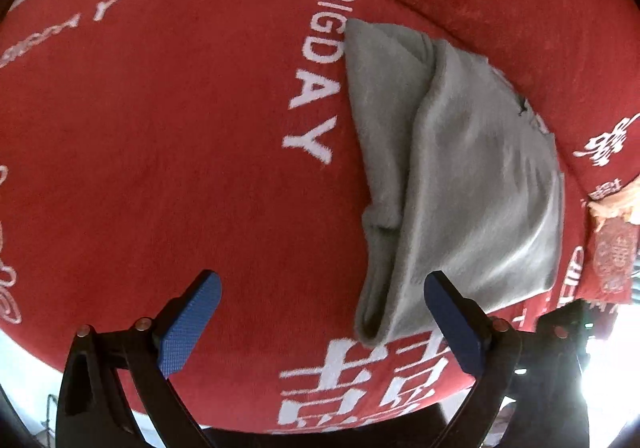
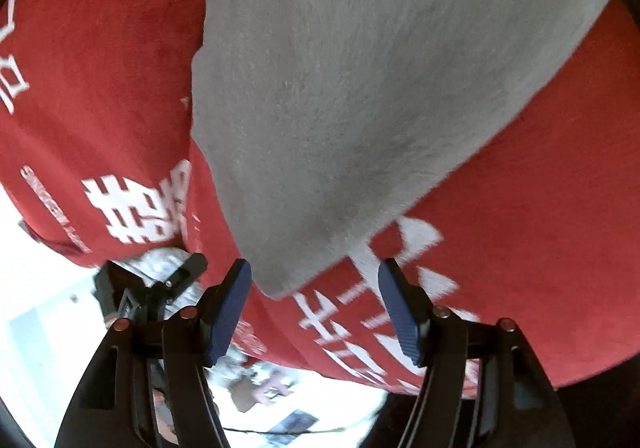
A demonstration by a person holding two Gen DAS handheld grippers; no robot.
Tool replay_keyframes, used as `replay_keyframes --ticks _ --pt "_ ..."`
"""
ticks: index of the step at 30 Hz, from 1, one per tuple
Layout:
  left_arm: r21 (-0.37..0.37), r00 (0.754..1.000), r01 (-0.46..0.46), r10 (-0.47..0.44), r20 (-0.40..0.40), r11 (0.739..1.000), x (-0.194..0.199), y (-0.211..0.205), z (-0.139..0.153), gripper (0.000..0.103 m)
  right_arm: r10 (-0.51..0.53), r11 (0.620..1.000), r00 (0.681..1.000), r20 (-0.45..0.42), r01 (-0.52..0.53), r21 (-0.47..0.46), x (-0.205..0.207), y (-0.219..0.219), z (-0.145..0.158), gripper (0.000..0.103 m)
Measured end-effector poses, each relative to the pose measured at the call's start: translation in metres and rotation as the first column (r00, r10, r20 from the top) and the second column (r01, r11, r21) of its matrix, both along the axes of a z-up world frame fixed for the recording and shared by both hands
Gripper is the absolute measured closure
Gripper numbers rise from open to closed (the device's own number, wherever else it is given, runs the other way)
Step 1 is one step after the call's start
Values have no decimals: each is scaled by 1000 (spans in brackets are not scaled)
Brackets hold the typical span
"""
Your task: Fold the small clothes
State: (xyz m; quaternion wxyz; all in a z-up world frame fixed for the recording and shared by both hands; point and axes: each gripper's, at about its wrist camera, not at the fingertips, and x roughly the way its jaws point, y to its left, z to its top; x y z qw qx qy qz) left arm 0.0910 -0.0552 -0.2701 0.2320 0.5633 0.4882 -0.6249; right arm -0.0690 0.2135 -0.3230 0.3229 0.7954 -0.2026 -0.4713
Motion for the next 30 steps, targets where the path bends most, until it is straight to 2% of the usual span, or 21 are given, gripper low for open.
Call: replay_keyframes --ticks 5,7,8,9,10,13,17,21,24,25,27,29,30 --pt "81 997 0 7 -83 997 -15 -9 -14 1 -149 986 987 53 153 -71 4 -14 -13 32" --pt "125 993 -2 17 -118 992 -20 -10 -18 1 -175 980 981 82 182 -78 3 -20 -16 36" --pt "153 990 -11 33 -140 988 -23 -11 -20 1 -178 980 979 96 186 -70 2 -22 -17 59" --pt "176 986 -21 50 -161 984 -24 -12 -21 1 -177 981 979 102 184 -60 1 -22 -18 88" --pt "194 982 -28 63 -176 981 -27 -13 -23 1 -180 981 977 114 187 -54 -2 -21 -19 95" --pt "258 969 -57 116 -220 965 -33 -17 -28 1 -199 963 967 159 223 -153 -12 -19 -7 95" --pt "327 950 -43 140 -279 944 -52 -20 -35 1 -162 947 978 131 191 -258 -26 -25 24 95" --pt "356 931 21 111 -346 934 -90 -16 -35 1 -144 945 983 116 171 -280 -34 -27 34 95" --pt "345 921 60 81 -381 937 -115 -12 -30 2 -114 951 989 93 136 -277 -34 -30 33 95" --pt "333 922 73 64 -383 940 -122 -10 -28 5 -107 954 990 91 128 -272 -32 -31 32 95" --pt "303 933 84 32 -358 949 -134 -6 -28 31 -85 962 993 83 104 -251 -29 -30 31 95" --pt "297 949 85 14 -315 951 -143 0 -36 39 -35 979 997 65 47 -197 -25 -26 27 95" --pt "292 953 82 10 -301 953 -145 2 -39 39 8 988 999 52 0 -153 -23 -25 24 94"
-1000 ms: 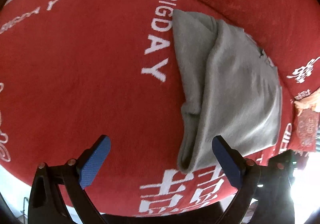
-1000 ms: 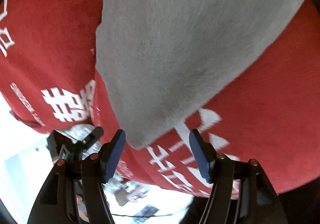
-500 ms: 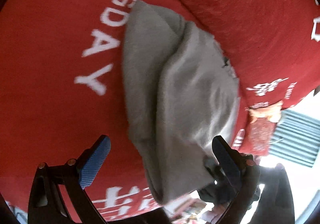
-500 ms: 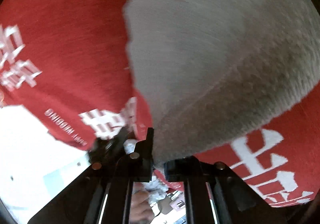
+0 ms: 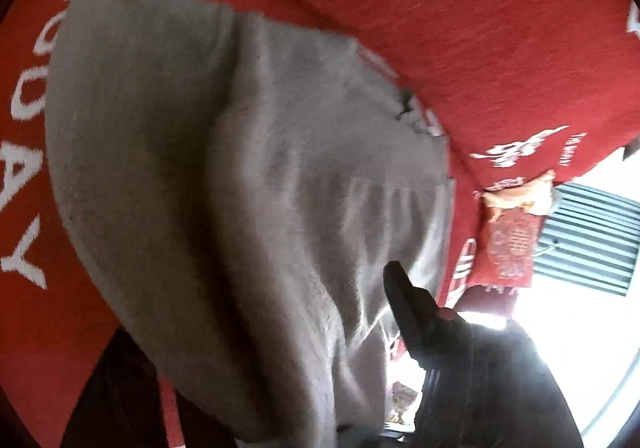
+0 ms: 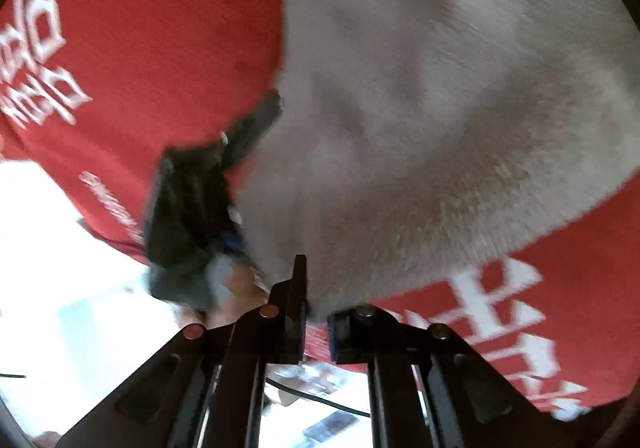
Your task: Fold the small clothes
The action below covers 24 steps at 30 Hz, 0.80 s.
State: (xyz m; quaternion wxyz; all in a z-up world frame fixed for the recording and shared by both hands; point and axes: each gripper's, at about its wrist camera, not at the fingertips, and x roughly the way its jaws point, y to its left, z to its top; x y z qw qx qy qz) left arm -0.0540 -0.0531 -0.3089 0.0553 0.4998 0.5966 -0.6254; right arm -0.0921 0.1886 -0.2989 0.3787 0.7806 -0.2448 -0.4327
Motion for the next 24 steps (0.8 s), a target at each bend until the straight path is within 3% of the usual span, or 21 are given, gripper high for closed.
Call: replay_keyframes --ticks 3,7,9,13,15,16,17,18,23,24 --pt "-43 999 32 -30 40 999 -2 7 -5 39 193 975 980 -45 -186 125 5 0 -2 90" --pt "-71 996 57 -52 66 996 -3 11 -6 39 392 911 907 -156 -359 203 -4 0 22 84" --pt "-84 995 69 -63 76 994 -6 12 -6 39 408 907 883 -234 -362 213 -19 1 39 84" --pt "-137 988 124 -109 109 983 -15 19 -3 39 342 931 841 -419 -241 275 -66 -5 64 85" --pt "-165 986 133 -113 123 977 -16 20 -1 40 309 938 833 -459 -185 294 -85 -12 63 89" --pt "-186 986 131 -107 131 974 -14 20 0 44 293 941 830 -475 -163 296 -94 -18 60 90" --pt "-233 983 131 -95 159 964 -13 21 2 58 293 939 821 -490 -151 308 -99 -23 57 91" --pt "-256 981 133 -89 175 957 -12 21 3 66 302 935 806 -509 -147 322 -102 -28 53 91" --pt "-284 986 70 -24 163 956 2 17 8 81 421 892 741 -523 -234 387 -83 -50 14 92" --pt "-298 986 68 -19 165 952 1 18 12 83 423 895 715 -557 -234 379 -79 -50 15 93"
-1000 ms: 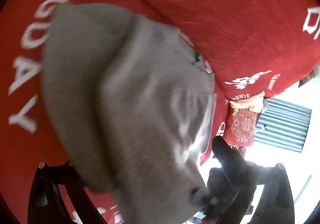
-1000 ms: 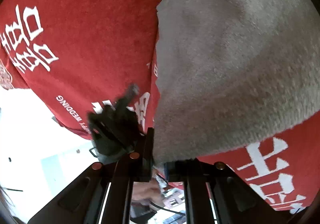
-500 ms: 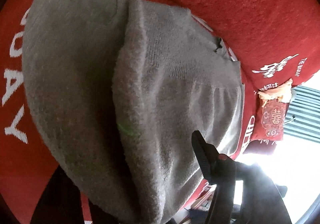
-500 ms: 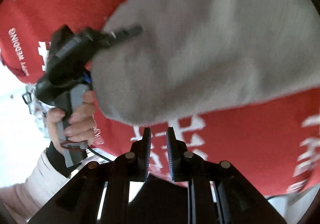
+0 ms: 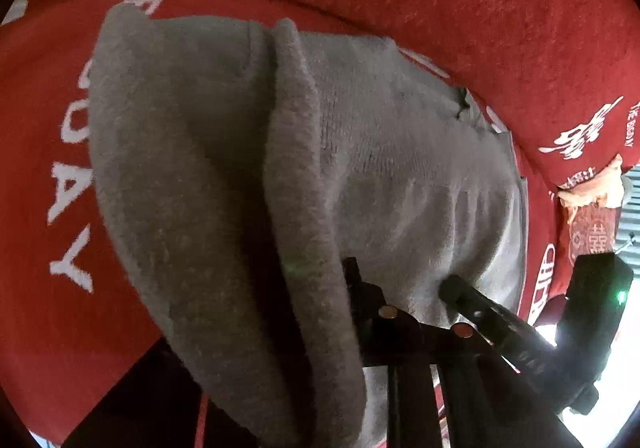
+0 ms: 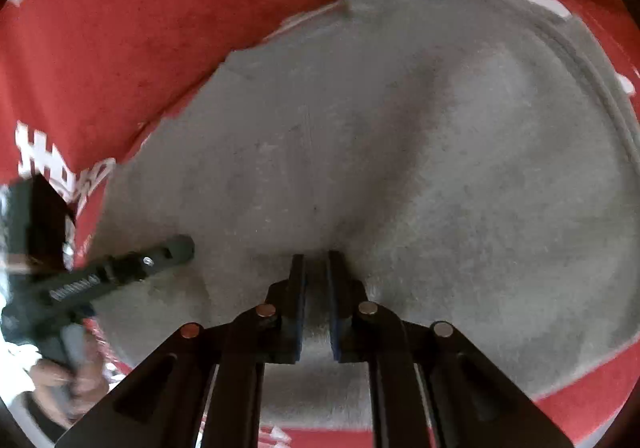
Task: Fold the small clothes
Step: 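Press the folded bundle with the left gripper while the right gripper tucks its edge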
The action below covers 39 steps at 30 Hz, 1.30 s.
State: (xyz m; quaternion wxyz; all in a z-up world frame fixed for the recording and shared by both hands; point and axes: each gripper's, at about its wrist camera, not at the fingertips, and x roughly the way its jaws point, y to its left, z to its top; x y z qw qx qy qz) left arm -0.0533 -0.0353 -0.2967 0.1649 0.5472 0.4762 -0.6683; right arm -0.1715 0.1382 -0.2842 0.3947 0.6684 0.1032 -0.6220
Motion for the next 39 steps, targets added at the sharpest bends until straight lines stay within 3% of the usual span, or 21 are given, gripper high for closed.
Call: replay_keyframes --ticks 3,9,12,14,16,20,23,24,25,27,28,31,35,38,39 --pt "-70 999 30 -33 -36 997 -7 6 27 83 53 999 998 -34 -53 13 5 -2 5 93" --pt "-194 980 132 -157 -120 972 -67 31 98 83 -46 997 988 145 56 -61 -31 29 8 93" --pt "-249 960 217 -252 -122 944 -110 54 122 83 -122 985 975 185 142 -101 -55 60 18 92" --pt "-297 933 297 -341 -111 908 -146 79 131 83 -175 974 967 186 198 -113 -71 84 25 92" --pt "-335 906 367 -416 -85 868 -177 107 131 83 -236 958 953 193 261 -121 -90 110 29 92" --pt "-323 849 496 -528 -15 806 -233 159 102 83 -322 928 914 245 356 -107 -117 149 16 90" --pt "-334 829 546 -552 86 768 -252 184 82 82 -376 904 870 318 420 -80 -126 169 -4 89" --pt "-343 825 553 -556 100 760 -254 189 80 78 -385 898 859 337 433 -77 -128 174 -10 89" --pt "-348 822 556 -560 101 754 -254 193 80 74 -394 891 848 355 447 -78 -129 178 -14 89" --pt "-353 817 554 -573 60 754 -250 199 87 51 -402 879 829 389 468 -89 -133 192 -23 89" --pt "-352 813 554 -582 34 754 -248 202 91 46 -404 875 822 402 476 -94 -137 197 -26 89" --pt "-361 791 571 -611 3 737 -248 211 105 45 -404 868 813 419 485 -107 -134 200 -30 89" --pt "-324 777 555 -617 -127 766 -254 215 124 41 -422 843 785 453 524 -122 -149 210 -33 88" --pt "-371 752 566 -645 -132 736 -266 230 135 39 -444 827 763 469 551 -113 -160 214 -31 88" --pt "-376 754 558 -641 -141 739 -267 231 138 39 -454 817 751 479 566 -114 -162 217 -31 88"
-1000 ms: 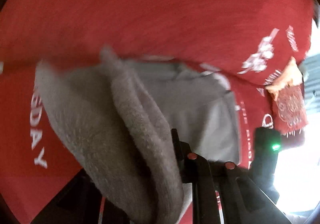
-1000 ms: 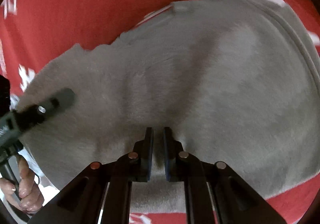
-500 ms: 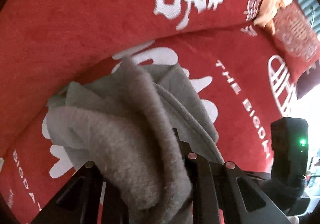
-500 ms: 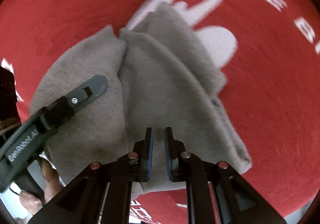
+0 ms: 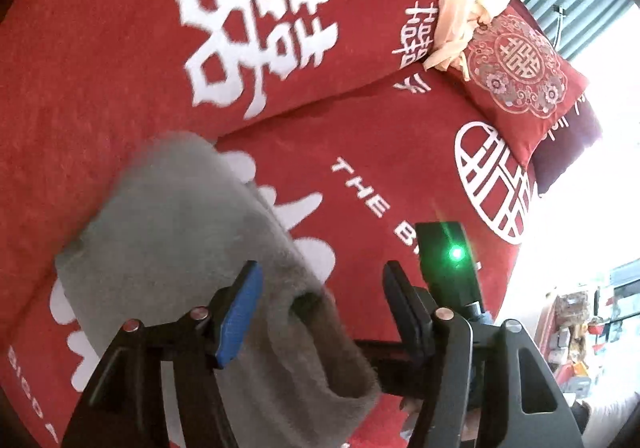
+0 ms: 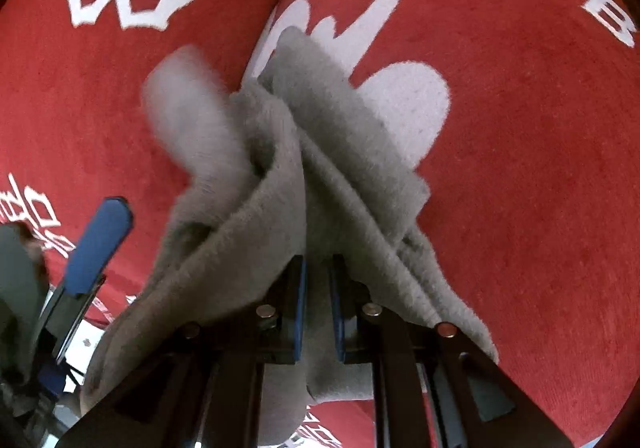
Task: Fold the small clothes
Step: 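Press the folded bundle with the left gripper while the right gripper tucks its edge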
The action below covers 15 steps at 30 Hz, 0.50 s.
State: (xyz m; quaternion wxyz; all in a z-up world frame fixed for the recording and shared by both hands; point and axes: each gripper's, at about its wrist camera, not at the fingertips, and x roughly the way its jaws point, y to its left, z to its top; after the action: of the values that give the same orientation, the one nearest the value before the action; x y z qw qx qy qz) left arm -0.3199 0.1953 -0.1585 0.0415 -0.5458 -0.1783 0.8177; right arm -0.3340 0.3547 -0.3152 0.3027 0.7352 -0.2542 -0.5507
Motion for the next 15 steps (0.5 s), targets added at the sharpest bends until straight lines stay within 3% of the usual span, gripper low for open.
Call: replay_keyframes --ticks 4,6,10,12,14,15 --pt "16 994 -102 103 -21 995 16 -21 6 39 -95 993 994 51 98 -62 -15 15 -4 82" --pt "-42 985 -175 175 -2 984 34 -40 3 39 -147 980 982 116 161 -115 -22 24 -13 58" --pt "-145 952 -284 297 78 948 68 -85 -20 39 -248 916 933 261 314 -249 -38 37 -36 43" --pt "-164 929 -324 346 131 932 82 -103 -37 39 -285 882 909 304 373 -287 -41 46 -38 28" --pt "-175 906 -357 386 174 918 97 -115 -54 39 -294 867 898 329 395 -303 -48 48 -40 28" --pt "-178 899 -364 395 191 914 101 -117 -59 39 -263 885 912 314 358 -297 -54 43 -38 28"
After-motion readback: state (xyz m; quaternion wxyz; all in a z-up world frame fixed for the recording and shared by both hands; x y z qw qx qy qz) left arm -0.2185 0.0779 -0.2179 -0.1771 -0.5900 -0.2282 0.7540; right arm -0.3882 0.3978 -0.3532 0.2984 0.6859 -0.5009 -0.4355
